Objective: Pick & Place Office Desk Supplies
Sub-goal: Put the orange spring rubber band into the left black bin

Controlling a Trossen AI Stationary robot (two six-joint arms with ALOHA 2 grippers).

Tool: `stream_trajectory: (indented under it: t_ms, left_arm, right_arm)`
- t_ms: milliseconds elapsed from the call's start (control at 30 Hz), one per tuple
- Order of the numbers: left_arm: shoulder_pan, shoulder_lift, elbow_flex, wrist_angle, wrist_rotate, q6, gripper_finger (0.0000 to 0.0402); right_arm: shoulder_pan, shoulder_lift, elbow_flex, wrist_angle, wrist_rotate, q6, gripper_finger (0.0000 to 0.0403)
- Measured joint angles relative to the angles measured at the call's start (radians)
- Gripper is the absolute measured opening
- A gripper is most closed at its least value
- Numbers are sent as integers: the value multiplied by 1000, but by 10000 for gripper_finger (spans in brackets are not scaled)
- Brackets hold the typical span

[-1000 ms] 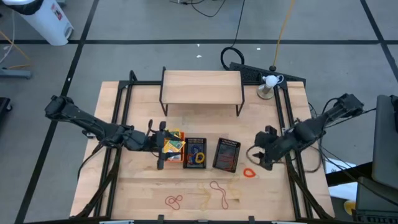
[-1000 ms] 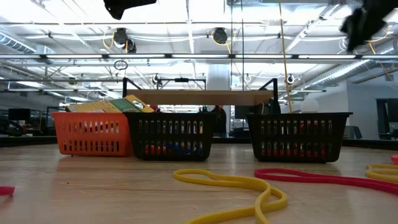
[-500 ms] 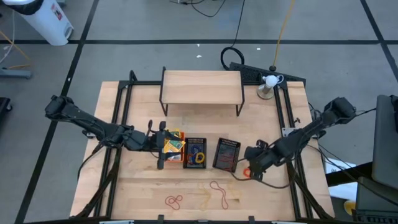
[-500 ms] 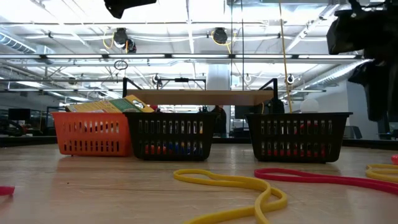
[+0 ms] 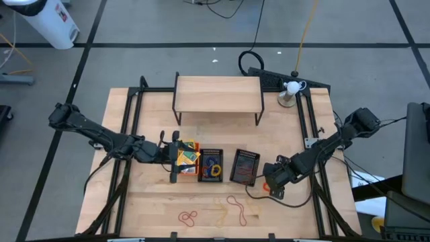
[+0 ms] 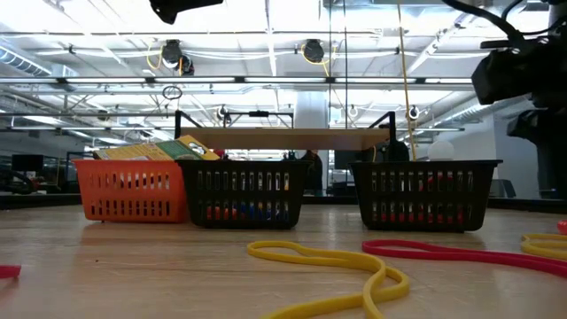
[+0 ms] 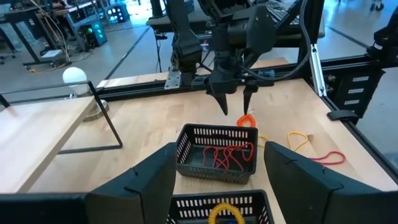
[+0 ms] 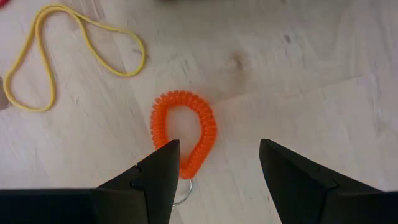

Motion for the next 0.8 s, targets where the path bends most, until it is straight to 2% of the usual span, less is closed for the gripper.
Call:
stream_trajectory:
  t_ms: [800]
  left_arm:
    - [24, 0, 0, -1, 0, -6, 237]
  right_arm:
    - [-2, 4, 0, 15, 22, 43, 210]
